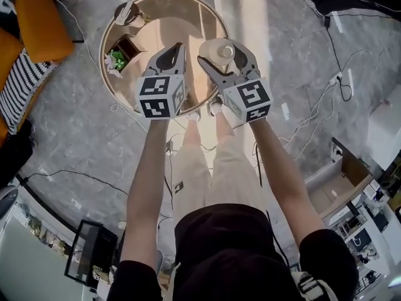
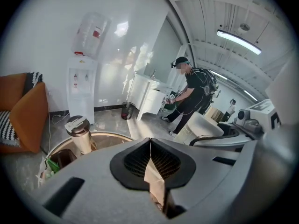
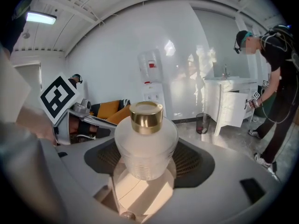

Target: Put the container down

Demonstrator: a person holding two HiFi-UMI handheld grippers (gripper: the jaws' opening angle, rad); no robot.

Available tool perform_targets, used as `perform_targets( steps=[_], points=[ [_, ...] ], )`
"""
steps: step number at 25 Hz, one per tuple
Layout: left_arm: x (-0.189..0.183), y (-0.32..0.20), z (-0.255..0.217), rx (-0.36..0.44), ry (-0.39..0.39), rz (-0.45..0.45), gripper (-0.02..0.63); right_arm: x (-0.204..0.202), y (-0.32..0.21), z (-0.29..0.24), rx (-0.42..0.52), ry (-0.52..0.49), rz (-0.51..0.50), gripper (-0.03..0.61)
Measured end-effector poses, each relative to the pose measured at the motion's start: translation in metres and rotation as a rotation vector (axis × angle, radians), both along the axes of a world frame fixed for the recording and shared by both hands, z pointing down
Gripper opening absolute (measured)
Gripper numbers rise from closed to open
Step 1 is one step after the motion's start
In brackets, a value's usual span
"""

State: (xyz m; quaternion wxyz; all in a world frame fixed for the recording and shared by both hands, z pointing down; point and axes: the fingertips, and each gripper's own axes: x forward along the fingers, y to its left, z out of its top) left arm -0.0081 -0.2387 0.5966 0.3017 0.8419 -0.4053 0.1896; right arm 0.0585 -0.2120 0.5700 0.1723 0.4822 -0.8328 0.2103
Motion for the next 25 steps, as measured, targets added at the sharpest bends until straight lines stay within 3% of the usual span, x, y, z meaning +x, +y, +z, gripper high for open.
perform_targets(
  steps=[13, 25],
  points=[
    [-0.011, -0.003, 0.108, -0.092, -0.045, -0.089, 0.018, 0.004, -0.018, 0.109, -0.060, 0.004, -0.022, 0.330],
    [0.005, -0.008, 0.165, -0.151, -0.060, -0.071, 0.018, 0.005, -0.044, 0.188, -0.100, 0.040, -0.017, 0.330]
  ],
)
